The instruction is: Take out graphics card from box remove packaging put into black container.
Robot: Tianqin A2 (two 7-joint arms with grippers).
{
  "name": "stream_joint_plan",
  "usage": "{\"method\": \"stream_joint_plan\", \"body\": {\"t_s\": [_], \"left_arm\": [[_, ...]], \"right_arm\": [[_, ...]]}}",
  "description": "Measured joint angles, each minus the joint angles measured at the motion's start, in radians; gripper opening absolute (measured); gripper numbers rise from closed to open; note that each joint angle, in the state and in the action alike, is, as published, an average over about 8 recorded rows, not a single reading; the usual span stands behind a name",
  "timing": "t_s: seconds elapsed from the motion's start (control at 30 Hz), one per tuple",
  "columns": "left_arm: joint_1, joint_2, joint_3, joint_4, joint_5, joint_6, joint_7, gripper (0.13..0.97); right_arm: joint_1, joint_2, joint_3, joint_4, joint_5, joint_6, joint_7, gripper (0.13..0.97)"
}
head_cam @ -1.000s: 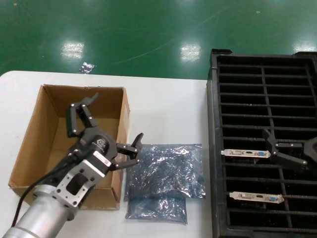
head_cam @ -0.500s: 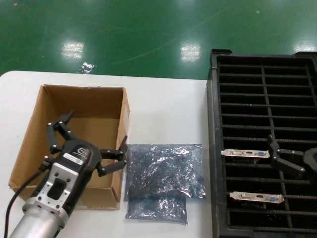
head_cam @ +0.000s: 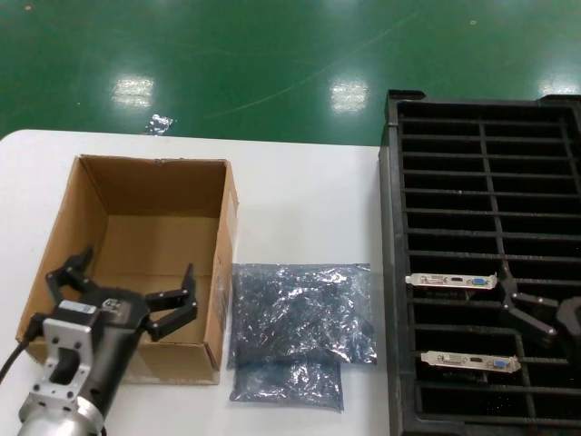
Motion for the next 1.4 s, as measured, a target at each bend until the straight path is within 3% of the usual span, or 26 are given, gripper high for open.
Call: {"method": "stream_joint_plan", "body": {"t_s": [0.27,1.4], "left_arm": [[0.011,-0.002,-0.004,0.027,-0.079,-0.035,-0.004,0.966],[0.011,-0.002,-0.004,0.028,-0.082,-0.037,-0.004,0.966]], "right_arm": [[-0.013,-0.024,-0.010,-0.010,0.015,0.049,-0.040,0.966],[-0.014,-0.025,-0.010,-0.010,0.016,0.051,-0.042,0.966]]}}
